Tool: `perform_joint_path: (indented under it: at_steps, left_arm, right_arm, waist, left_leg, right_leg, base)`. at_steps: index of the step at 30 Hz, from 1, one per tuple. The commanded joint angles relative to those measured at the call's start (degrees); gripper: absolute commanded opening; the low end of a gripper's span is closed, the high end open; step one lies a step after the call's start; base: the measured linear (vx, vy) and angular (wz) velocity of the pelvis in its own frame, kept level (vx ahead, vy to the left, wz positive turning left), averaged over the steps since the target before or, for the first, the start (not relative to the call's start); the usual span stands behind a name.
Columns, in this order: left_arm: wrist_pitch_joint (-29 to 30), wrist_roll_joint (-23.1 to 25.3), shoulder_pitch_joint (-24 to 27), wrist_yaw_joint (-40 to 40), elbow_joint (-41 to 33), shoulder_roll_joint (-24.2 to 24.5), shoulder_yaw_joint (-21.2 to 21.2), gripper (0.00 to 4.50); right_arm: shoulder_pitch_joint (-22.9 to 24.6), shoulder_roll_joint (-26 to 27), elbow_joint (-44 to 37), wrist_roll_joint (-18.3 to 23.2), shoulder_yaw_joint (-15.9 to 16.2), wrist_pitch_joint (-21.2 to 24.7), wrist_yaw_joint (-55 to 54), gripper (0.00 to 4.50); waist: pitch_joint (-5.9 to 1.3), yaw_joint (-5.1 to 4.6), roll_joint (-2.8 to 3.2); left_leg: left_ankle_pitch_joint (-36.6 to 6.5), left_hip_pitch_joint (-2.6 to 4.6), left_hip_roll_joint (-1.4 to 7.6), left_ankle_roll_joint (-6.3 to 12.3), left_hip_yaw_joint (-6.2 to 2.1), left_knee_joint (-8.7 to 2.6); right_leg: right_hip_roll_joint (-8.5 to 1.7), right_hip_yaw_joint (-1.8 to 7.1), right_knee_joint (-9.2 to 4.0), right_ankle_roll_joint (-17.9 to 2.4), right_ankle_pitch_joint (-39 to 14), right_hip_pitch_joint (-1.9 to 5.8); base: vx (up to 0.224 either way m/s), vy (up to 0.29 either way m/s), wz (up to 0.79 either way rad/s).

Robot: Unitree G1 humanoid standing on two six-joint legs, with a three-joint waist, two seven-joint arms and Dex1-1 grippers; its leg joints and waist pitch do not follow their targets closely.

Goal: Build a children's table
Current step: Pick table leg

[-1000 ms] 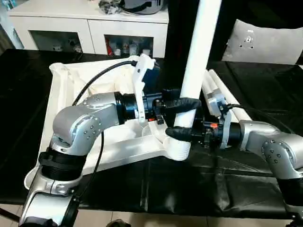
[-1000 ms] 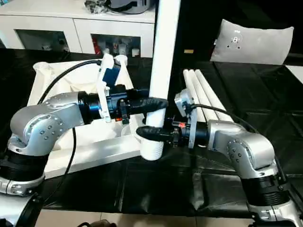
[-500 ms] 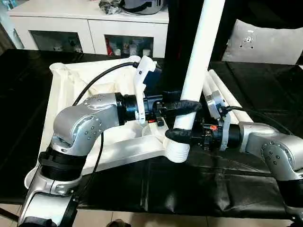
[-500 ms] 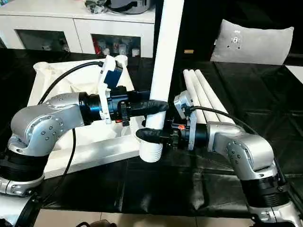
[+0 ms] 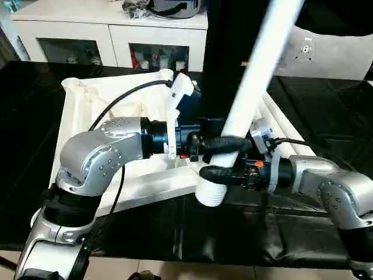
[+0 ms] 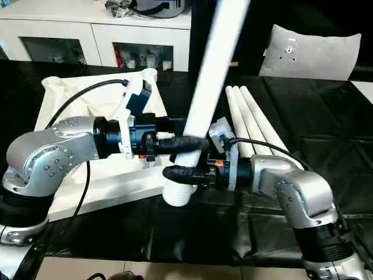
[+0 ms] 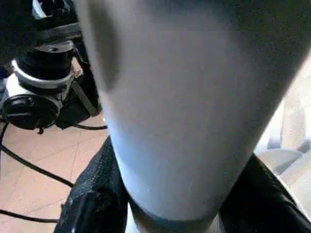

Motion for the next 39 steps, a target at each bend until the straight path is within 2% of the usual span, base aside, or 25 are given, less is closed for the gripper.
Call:
perform_joint_path:
  at_steps: [1, 4, 7, 9, 12, 13, 14, 15, 19, 20, 22, 24, 26, 27, 28, 30, 31, 32, 33, 34, 35, 36, 37, 38, 39]
  left_arm:
    - [0.2, -4.6, -0.2, -5.5, -5.3, -0.9, -3.4, 3.6]
    - [-0.2, -4.3, -0.1, -6.4, -5.8, -0.5, -4.4, 3.83]
    - [-1.0, -4.5, 0.2, -7.6, -6.1, -0.5, -4.1, 4.1]
    - [-1.1, -4.5, 0.2, -7.6, -6.1, -0.5, -3.9, 4.29]
    - [-2.4, -4.9, 1.7, -5.4, -2.9, -2.0, 0.1, 4.47]
    - [-2.6, -5.4, 2.3, -4.5, -1.8, -2.7, 1.6, 4.5]
    - [-2.6, -8.8, 3.8, -1.4, 1.7, -5.2, 7.4, 4.5]
    - [-2.6, -9.6, 4.1, -0.8, 2.5, -5.8, 8.8, 4.5]
    - [-2.5, -11.3, 5.0, 1.3, 4.8, -6.5, 12.3, 4.5]
    - [-3.4, -8.1, 6.6, 3.8, 4.9, -5.8, 13.0, 4.5]
    - [-3.8, -7.1, 7.0, 4.3, 4.7, -5.8, 13.0, 4.5]
    - [-3.1, -5.7, 8.3, 7.9, 3.8, -5.3, 14.3, 4.5]
    - [-4.1, -2.9, 9.4, 9.7, 2.6, -4.4, 13.5, 4.5]
    - [-5.1, -0.4, 10.4, 10.8, 1.6, -3.1, 12.4, 4.5]
    - [-6.2, 2.5, 11.3, 12.1, 0.4, -2.1, 10.9, 4.5]
    - [-10.0, 12.3, 14.2, 17.9, 0.0, 0.5, 5.7, 4.5]
    - [-10.0, 12.7, 14.3, 18.3, 0.1, 0.5, 5.6, 4.5]
    - [-10.4, 14.6, 14.8, 20.8, 0.2, 0.3, 5.4, 4.5]
    - [-10.7, 16.5, 14.9, 23.3, -0.1, 0.0, 5.1, 4.5]
    - [-10.7, 16.5, 14.9, 23.3, -0.1, 0.0, 5.1, 4.5]
    - [-10.7, 16.2, 15.4, 25.7, -0.1, -1.7, 6.7, 4.5]
    - [-11.0, 16.6, 15.8, 27.0, -0.1, -2.3, 7.2, 4.5]
    - [-11.2, 17.5, 16.3, 29.1, -0.5, -3.4, 7.2, 4.5]
    - [-11.5, 18.1, 18.1, 30.3, -1.9, -3.7, 7.3, 4.5]
    - [-11.5, 18.1, 18.2, 30.3, -2.0, -3.8, 7.3, 4.5]
  right_arm:
    - [0.1, 0.0, 2.5, -2.1, -0.1, 0.4, -3.2, 1.91]
    - [0.4, 0.5, 2.4, -2.3, 0.1, 0.1, -3.9, 1.91]
    - [1.5, 1.8, 1.6, -1.9, -0.5, -0.2, -5.0, 1.91]
    - [1.6, 1.9, 1.4, -1.8, -0.7, -0.2, -5.1, 1.91]
    - [3.3, 4.2, -0.7, 1.7, -4.1, 0.6, -6.8, 1.91]
    - [4.0, 4.4, -1.4, 2.6, -5.1, 0.8, -7.0, 1.91]
    - [6.3, 4.7, -3.7, 4.5, -7.1, 1.2, -7.8, 1.91]
    - [6.8, 4.8, -4.3, 4.9, -7.4, 1.4, -8.0, 1.91]
    - [8.2, 4.9, -6.3, 5.1, -8.0, 1.8, -9.6, 1.9]
    - [10.0, 5.1, -8.5, 4.9, -8.7, 1.6, -11.5, 1.9]
    - [10.5, 5.2, -9.1, 4.7, -8.8, 1.4, -12.1, 1.89]
    - [11.4, 6.4, -10.6, 1.3, -9.4, -0.4, -17.0, 1.89]
    - [11.3, 6.5, -10.6, -0.5, -9.4, -0.8, -19.2, 1.89]
    - [11.0, 6.5, -10.5, -2.4, -8.9, -1.2, -21.2, 1.89]
    - [10.9, 6.4, -10.6, -3.7, -9.0, -1.7, -22.7, 1.89]
    - [10.0, 8.7, -9.0, -7.9, -9.7, -4.7, -29.1, 1.89]
    - [10.0, 8.8, -8.9, -8.2, -9.7, -4.9, -29.4, 1.89]
    - [10.0, 9.3, -8.9, -9.5, -9.4, -5.8, -31.1, 1.89]
    - [9.9, 9.9, -9.5, -9.8, -9.5, -6.2, -32.0, 1.89]
    - [9.9, 9.9, -9.5, -9.8, -9.5, -6.2, -32.0, 1.89]
    - [9.8, 11.6, -9.7, -10.5, -9.3, -7.0, -34.0, 1.89]
    - [9.9, 12.6, -9.9, -11.1, -9.1, -7.4, -35.1, 1.89]
    - [10.2, 13.6, -10.1, -12.8, -8.7, -8.3, -37.4, 1.89]
    - [11.2, 14.7, -10.2, -15.5, -7.4, -10.8, -39.4, 1.89]
    - [11.3, 14.8, -10.2, -15.6, -7.3, -10.9, -39.5, 1.89]
  waist:
    - [-3.77, -0.13, -0.2]
    - [-3.76, -0.15, 0.0]
    - [-3.86, -0.1, 0.67]
    - [-3.8, -0.13, 0.45]
    - [-3.83, -0.05, 0.84]
    - [-3.81, -0.07, 0.73]
    - [-3.84, -0.03, 1.42]
    - [-3.67, -0.01, 1.04]
    - [-3.61, -0.08, 0.93]
    - [-3.53, -0.11, 0.52]
    - [-3.59, -0.12, 0.79]
    - [-3.47, -0.27, 1.34]
    - [-3.5, -0.36, 1.56]
    - [-3.42, -0.38, 1.4]
    - [-3.42, -0.23, 3.08]
    - [-3.45, -0.78, 2.45]
    - [-3.52, -0.81, 2.42]
    - [-3.61, -0.71, 3.06]
    - [-3.65, -0.78, 2.93]
    - [-3.73, -0.74, 3.15]
    - [-3.71, -0.9, 2.36]
    - [-3.72, -0.91, 2.86]
    - [-3.78, -1.08, 2.23]
    - [-3.84, -1.2, 2.58]
    - [-3.81, -1.38, 2.65]
  left_leg:
    - [-5.5, 1.43, 3.47, 0.43, -1.14, -3.48]
    - [-6.5, 1.51, 3.51, -0.25, -1.2, -3.61]
    - [-6.8, 1.57, 3.46, -0.72, -1.37, -3.64]
    - [-7.2, 1.56, 3.52, -0.74, -1.3, -3.69]
    - [-7.8, 1.53, 3.48, -0.85, -1.38, -3.72]
    - [-8.2, 1.54, 3.52, -0.85, -1.36, -3.75]
    - [-8.5, 1.55, 3.47, -1.21, -1.47, -3.78]
    - [-9.8, 1.62, 3.39, -1.29, -1.33, -3.72]
    - [-10.5, 1.57, 3.26, -1.27, -1.42, -3.91]
    - [-10.2, 1.4, 3.29, -1.0, -1.44, -3.99]
    - [-9.4, 1.42, 3.35, -0.71, -1.47, -4.01]
    - [-10.0, 1.55, 3.43, -1.59, -1.52, -4.13]
    - [-11.3, 1.74, 3.39, -2.21, -1.55, -4.23]
    - [-11.7, 1.72, 3.43, -2.48, -1.68, -4.41]
    - [-12.3, 1.79, 3.48, -3.13, -1.98, -4.54]
    - [-13.3, 1.81, 3.41, -3.49, -1.88, -4.65]
    - [-12.9, 1.83, 3.44, -3.61, -1.85, -4.59]
    - [-12.2, 1.84, 3.33, -3.5, -1.8, -4.42]
    - [-11.9, 1.79, 3.35, -3.4, -1.74, -4.38]
    - [-11.2, 1.72, 3.33, -3.22, -1.8, -4.35]
    - [-10.6, 1.62, 3.35, -2.92, -1.67, -4.35]
    - [-9.8, 1.47, 3.26, -2.75, -1.66, -4.27]
    - [-9.1, 1.31, 3.29, -2.43, -1.66, -4.3]
    - [-8.6, 1.3, 3.27, -2.19, -1.73, -4.23]
    - [-8.4, 1.23, 3.29, -2.16, -1.72, -4.24]
  right_leg:
    - [-4.8, 2.57, -4.26, -13.4, -0.5, 1.72]
    - [-4.75, 2.59, -4.3, -13.2, -1.4, 1.72]
    - [-4.72, 2.53, -4.14, -13.3, -0.2, 1.67]
    - [-4.75, 2.6, -4.28, -13.3, 0.0, 1.64]
    - [-4.85, 2.54, -4.25, -13.9, 0.3, 1.74]
    - [-4.86, 2.55, -4.38, -13.9, 0.0, 1.74]
    - [-4.74, 2.48, -4.24, -13.9, 0.2, 1.74]
    - [-4.75, 2.5, -4.48, -14.3, -0.5, 1.71]
    - [-4.8, 2.54, -4.84, -13.5, -3.9, 1.72]
    - [-4.91, 2.64, -5.01, -12.6, -5.1, 1.86]
    - [-4.93, 2.75, -5.1, -11.1, -6.1, 1.74]
    - [-4.86, 2.71, -5.1, -10.5, -7.7, 1.28]
    - [-4.78, 2.7, -5.39, -10.0, -9.0, 1.19]
    - [-4.74, 2.72, -5.37, -9.7, -9.4, 1.24]
    - [-4.79, 2.73, -5.22, -9.2, -9.6, 1.05]
    - [-4.61, 2.81, -5.43, -7.8, -8.8, 1.04]
    - [-4.62, 2.81, -5.37, -7.8, -8.3, 0.99]
    - [-4.67, 2.82, -5.3, -8.0, -7.7, 0.97]
    - [-4.57, 2.82, -5.36, -8.0, -7.0, 0.99]
    - [-4.52, 2.76, -5.22, -8.3, -5.2, 1.12]
    - [-4.43, 2.77, -5.25, -8.5, -4.4, 1.15]
    - [-4.51, 2.7, -5.01, -9.2, -3.1, 1.12]
    - [-4.49, 2.63, -4.9, -9.4, -2.2, 1.31]
    - [-4.59, 2.6, -4.82, -9.5, -1.4, 1.33]
    - [-4.58, 2.58, -4.85, -9.5, -1.2, 1.29]
  base:
    - [0.0, 0.0, 0.0]
    - [0.0, 0.0, 0.0]
    - [0.0, 0.0, 0.0]
    - [0.0, 0.0, 0.0]
    - [0.0, 0.0, 0.0]
    - [0.0, 0.0, 0.0]
    - [0.0, 0.0, 0.0]
    - [0.0, 0.0, 0.0]
    - [0.0, 0.0, 0.0]
    - [0.0, 0.0, 0.0]
    - [0.0, 0.0, 0.0]
    - [0.0, 0.0, 0.0]
    - [0.0, 0.0, 0.0]
    - [0.0, 0.0, 0.0]
    - [0.0, 0.0, 0.0]
    - [0.0, 0.0, 0.0]
    - [0.0, 0.0, 0.0]
    - [0.0, 0.0, 0.0]
    - [0.0, 0.0, 0.0]
    - [0.0, 0.0, 0.0]
    - [0.0, 0.0, 0.0]
    - [0.0, 0.0, 0.0]
    - [0.0, 0.0, 0.0]
    - [0.0, 0.0, 0.0]
    - [0.0, 0.0, 0.0]
